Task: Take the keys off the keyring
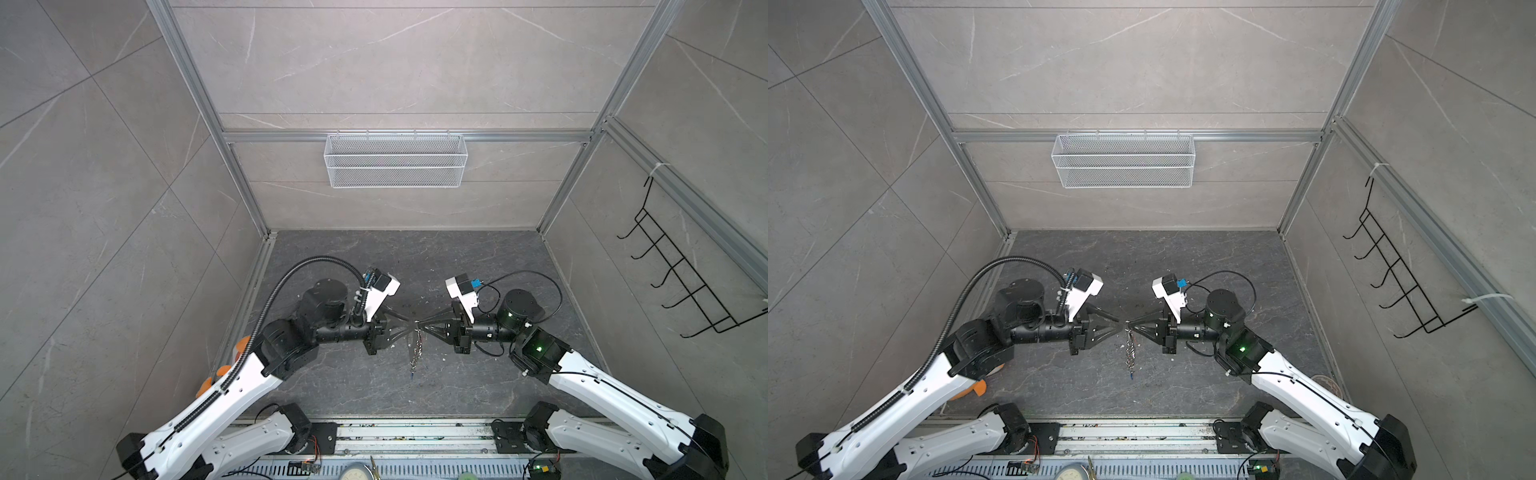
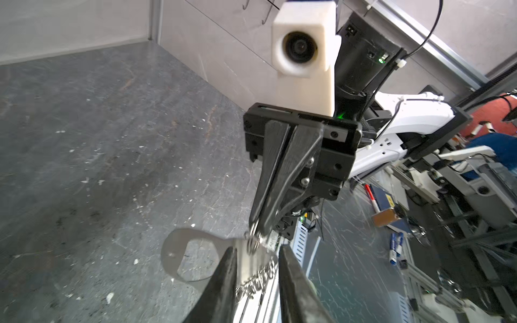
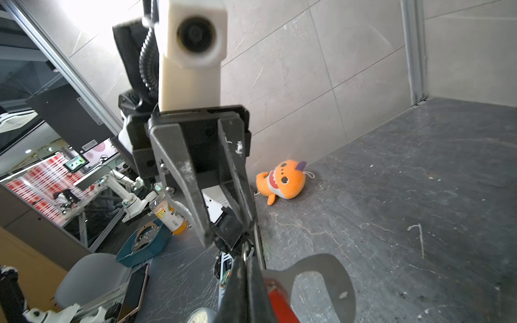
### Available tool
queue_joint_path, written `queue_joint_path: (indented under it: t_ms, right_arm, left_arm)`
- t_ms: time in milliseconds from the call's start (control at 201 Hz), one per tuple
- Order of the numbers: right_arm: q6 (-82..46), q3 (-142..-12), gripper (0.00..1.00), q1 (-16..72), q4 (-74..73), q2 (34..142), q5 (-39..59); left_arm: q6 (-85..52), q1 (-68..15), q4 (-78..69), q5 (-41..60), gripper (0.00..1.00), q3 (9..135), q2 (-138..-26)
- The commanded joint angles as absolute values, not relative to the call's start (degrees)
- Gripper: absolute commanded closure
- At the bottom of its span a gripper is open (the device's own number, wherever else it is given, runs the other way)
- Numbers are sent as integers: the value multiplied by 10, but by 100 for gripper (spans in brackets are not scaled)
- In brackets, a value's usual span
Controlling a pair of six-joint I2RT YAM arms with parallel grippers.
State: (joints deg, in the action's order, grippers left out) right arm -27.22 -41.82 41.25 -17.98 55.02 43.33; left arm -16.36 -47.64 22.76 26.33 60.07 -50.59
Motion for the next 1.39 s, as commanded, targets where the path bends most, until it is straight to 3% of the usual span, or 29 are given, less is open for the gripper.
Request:
queue_joint_path:
  t_ms: [0, 548, 917, 1270, 1390]
  right_arm:
    - [-306, -405, 100, 416, -266, 528, 377]
    - [-369, -404, 100, 421, -375, 540, 361]
    - [-369, -400, 100, 430, -383, 550, 357]
    - [-368, -398, 100, 437, -379, 555, 363]
    - [-364, -396, 100, 439, -377, 551, 364]
  left_arm:
    - [-198, -477, 77, 181, 69, 531, -442]
    - [-212, -477, -223, 251, 77, 414, -444]
    - [-231, -477, -273, 352, 86, 427, -483]
    - [-219, -477, -251, 316, 94, 432, -482]
    - [-214, -476, -230, 292, 89, 438, -483]
